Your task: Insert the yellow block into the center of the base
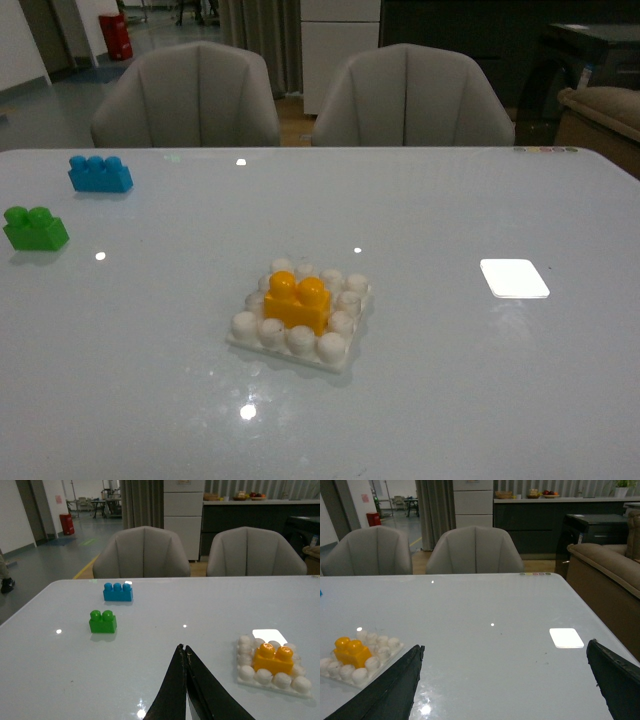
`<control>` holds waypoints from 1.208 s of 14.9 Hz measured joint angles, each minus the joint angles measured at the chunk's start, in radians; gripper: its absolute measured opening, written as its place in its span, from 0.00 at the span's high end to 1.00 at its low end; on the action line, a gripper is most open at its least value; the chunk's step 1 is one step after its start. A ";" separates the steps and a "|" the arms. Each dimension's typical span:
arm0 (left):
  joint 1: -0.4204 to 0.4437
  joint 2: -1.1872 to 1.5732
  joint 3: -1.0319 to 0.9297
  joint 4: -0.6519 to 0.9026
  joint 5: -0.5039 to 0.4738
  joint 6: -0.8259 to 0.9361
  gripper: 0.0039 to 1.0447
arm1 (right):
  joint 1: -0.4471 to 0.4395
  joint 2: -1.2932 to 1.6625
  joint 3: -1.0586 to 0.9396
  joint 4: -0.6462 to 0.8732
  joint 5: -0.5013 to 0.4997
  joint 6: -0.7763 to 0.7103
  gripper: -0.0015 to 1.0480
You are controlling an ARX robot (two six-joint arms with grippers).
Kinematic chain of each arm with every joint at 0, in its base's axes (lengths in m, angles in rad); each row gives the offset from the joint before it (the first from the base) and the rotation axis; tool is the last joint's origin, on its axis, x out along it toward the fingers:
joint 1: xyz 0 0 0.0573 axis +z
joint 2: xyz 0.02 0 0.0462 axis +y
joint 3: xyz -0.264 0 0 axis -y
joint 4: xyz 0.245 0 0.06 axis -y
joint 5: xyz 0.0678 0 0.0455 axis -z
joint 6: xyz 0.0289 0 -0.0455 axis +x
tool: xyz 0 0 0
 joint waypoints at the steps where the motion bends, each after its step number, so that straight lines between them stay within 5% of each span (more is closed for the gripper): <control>1: 0.000 -0.021 0.000 -0.024 0.000 0.000 0.99 | 0.000 0.000 0.000 0.000 0.000 0.000 0.06; 9: 0.000 -0.254 0.000 -0.275 0.000 0.000 0.99 | 0.000 0.000 0.000 0.000 0.000 0.000 0.06; 10: 0.000 -0.254 0.000 -0.270 0.000 0.000 0.78 | 0.000 0.000 0.000 0.000 0.000 0.000 0.06; 11: 0.000 -0.254 0.000 -0.270 0.000 0.000 0.31 | 0.000 0.000 0.000 0.000 0.000 0.000 0.06; 13: 0.000 -0.254 0.000 -0.270 0.000 0.000 0.09 | 0.000 0.000 0.000 0.000 0.000 0.000 0.06; 18: 0.000 -0.254 0.000 -0.270 0.000 0.001 0.06 | 0.000 0.000 0.000 0.000 0.000 0.000 0.06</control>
